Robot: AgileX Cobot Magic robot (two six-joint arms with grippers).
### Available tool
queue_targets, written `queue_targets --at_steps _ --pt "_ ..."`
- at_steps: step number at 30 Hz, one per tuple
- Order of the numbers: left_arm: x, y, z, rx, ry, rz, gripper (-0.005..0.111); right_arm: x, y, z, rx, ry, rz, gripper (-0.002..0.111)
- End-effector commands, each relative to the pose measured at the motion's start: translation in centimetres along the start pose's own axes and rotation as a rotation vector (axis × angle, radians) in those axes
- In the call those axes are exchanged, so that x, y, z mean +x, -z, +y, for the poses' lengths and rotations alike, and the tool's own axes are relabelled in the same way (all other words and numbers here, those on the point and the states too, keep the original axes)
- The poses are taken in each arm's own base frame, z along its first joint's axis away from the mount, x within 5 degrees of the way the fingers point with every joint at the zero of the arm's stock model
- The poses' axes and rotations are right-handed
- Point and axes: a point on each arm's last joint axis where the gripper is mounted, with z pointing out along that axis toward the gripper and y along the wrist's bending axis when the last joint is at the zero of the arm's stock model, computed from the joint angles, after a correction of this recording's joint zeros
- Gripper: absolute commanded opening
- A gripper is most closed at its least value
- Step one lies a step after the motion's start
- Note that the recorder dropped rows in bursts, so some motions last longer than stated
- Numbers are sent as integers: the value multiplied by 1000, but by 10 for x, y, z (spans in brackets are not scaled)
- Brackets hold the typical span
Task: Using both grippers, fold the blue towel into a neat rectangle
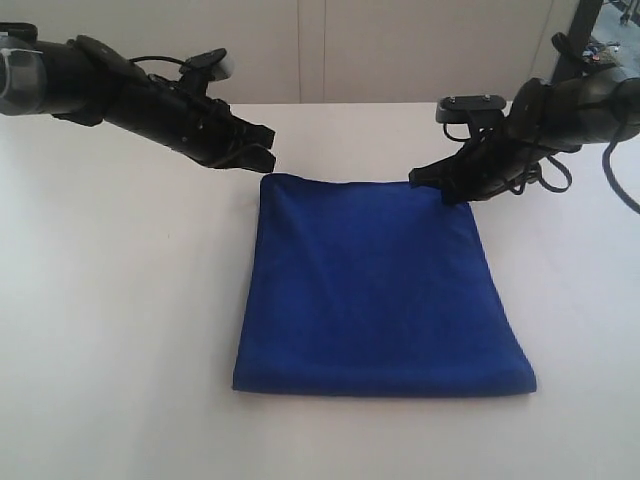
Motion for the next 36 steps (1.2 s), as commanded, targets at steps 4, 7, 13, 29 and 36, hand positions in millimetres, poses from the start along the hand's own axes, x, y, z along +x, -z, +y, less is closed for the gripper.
queue_targets --at_steps 4,7,13,29,36 --pt "13 -21 -2 45 31 58 0 4 -3 -1 -2 4 35 0" --pt "18 -26 3 40 35 74 0 4 -3 -1 -3 4 39 0" --pt "31 -39 10 58 66 120 0 4 -3 -1 -3 4 39 0" --pt "45 -53 22 34 74 163 0 4 -3 -1 -1 4 32 0" --pt "52 -52 27 -29 68 237 0 3 -3 -1 0 4 30 0"
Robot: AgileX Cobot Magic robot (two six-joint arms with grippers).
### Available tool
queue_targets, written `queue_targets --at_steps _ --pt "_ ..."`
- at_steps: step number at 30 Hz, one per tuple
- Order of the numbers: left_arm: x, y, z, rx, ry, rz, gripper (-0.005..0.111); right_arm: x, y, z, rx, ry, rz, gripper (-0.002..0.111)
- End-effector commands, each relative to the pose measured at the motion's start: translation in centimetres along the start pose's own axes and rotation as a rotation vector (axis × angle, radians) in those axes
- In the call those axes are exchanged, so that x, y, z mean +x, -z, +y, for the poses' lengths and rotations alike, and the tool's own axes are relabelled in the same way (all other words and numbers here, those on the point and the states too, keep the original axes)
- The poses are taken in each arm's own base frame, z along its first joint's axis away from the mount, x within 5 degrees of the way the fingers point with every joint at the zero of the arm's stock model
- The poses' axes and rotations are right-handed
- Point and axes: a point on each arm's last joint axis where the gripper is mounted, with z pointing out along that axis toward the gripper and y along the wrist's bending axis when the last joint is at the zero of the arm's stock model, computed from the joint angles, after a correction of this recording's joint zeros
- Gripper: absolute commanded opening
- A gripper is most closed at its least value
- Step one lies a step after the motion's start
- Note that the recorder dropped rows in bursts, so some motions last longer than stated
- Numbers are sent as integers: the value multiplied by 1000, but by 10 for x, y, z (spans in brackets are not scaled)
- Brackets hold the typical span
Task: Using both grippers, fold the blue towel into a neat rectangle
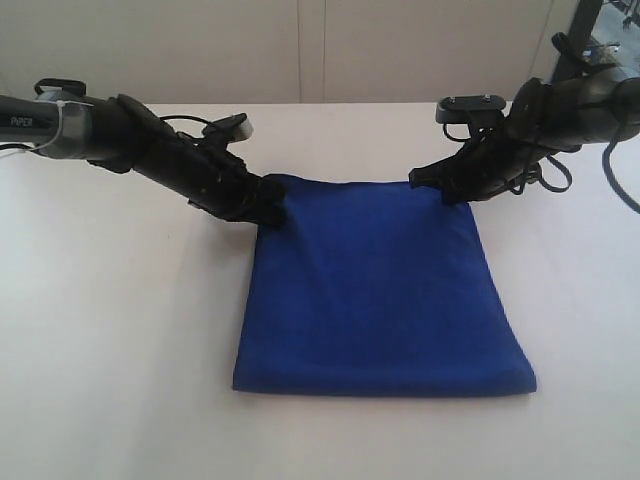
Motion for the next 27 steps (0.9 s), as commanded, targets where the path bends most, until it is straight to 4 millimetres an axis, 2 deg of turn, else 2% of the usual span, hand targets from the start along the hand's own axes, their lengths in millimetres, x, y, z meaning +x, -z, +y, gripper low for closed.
queue_targets --at_steps 1,6,14,21,23,27 --pt "11 -4 6 -56 -9 93 0 3 -3 -1 1 4 23 0" --pt "12 -3 9 -78 -14 113 0 2 -2 -3 6 0 17 0" --pt "12 -3 9 -78 -14 113 0 4 0 -21 30 -40 42 0" --pt "12 -3 9 -78 -14 113 0 4 0 -24 34 -44 38 0" --pt "12 -3 9 -78 -14 113 0 2 2 -23 32 -47 30 0" --pt "12 -3 9 -78 -14 113 0 -13 24 -17 2 -97 -31 0"
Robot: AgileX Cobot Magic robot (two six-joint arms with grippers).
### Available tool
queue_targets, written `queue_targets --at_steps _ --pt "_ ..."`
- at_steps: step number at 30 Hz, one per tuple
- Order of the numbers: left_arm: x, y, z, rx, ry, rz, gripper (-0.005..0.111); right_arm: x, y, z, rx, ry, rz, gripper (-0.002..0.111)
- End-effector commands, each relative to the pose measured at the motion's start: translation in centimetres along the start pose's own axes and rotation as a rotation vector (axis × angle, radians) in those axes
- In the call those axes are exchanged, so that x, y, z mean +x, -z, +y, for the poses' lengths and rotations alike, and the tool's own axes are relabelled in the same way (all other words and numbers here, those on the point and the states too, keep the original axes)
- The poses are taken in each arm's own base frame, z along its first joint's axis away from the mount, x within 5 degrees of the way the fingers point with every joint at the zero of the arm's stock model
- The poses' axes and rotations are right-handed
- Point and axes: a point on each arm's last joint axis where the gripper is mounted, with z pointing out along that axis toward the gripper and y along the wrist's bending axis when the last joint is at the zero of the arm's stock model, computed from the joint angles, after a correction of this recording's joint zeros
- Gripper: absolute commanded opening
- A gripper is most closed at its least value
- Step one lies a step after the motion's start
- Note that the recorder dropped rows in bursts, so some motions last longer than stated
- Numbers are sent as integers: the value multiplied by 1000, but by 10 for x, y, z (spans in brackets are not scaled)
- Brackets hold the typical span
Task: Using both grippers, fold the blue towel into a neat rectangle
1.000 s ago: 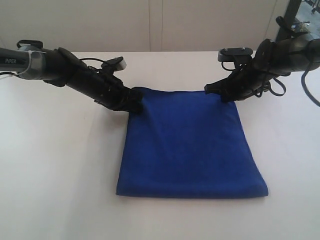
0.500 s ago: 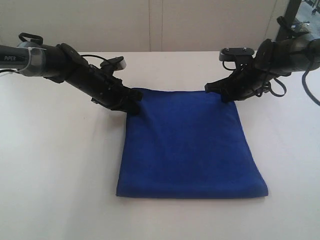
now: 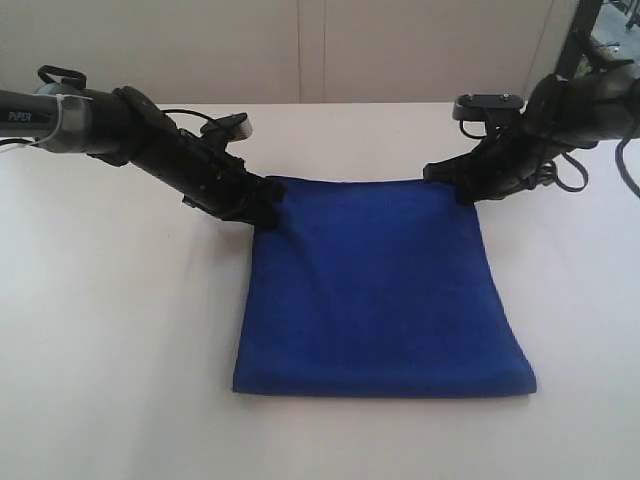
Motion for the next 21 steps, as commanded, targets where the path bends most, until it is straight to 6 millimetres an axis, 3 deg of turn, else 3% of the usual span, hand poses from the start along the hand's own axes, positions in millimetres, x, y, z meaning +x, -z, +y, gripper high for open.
queue_targets --at_steps 1,4,7,11,21 --pt "12 -7 8 -25 -30 69 0 -14 26 4 -31 -55 -60 0" --pt "12 -7 8 -25 -30 69 0 -17 26 23 -74 -34 -91 0" --pt "12 -7 7 -24 -29 68 0 -12 3 36 -76 -21 -115 0" --pt "12 -7 7 -23 -29 70 0 -7 -22 28 -54 -20 -99 0" --pt "12 -7 7 -20 -28 73 0 -3 -22 7 -18 9 -45 0"
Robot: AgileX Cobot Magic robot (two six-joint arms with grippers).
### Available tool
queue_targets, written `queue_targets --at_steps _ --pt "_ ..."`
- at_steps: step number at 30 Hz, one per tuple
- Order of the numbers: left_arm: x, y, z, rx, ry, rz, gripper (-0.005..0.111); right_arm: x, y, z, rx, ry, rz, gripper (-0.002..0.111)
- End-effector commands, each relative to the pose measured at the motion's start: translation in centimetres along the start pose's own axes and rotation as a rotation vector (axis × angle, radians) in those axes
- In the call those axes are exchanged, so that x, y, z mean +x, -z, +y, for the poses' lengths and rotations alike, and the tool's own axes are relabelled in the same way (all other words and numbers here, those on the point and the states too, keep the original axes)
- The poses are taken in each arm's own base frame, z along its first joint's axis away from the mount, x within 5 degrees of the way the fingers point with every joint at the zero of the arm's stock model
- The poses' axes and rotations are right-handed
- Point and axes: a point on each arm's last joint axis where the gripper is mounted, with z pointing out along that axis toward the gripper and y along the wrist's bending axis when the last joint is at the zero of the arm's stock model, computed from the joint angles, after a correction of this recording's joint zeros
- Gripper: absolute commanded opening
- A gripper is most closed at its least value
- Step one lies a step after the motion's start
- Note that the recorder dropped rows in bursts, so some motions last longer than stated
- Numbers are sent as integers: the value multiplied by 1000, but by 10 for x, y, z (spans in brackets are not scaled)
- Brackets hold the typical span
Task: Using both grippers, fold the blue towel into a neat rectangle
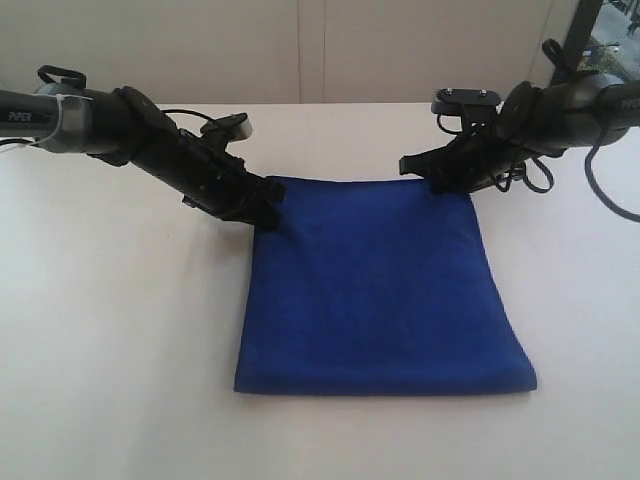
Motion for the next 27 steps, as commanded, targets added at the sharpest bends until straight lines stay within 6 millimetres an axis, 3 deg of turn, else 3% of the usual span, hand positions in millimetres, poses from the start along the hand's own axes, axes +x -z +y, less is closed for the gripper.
queue_targets --at_steps 1,12,19,22,27 --pt "12 -7 7 -21 -29 72 0 6 -2 -16 16 11 61 0" --pt "12 -7 7 -24 -29 68 0 4 2 -21 22 -37 49 0" --pt "12 -7 7 -24 -29 68 0 -17 40 -12 -4 -32 14 0" --pt "11 -7 8 -27 -29 65 0 -13 51 -7 -37 -27 103 0" --pt "11 -7 8 -27 -29 65 0 0 46 -4 -66 -15 220 0"
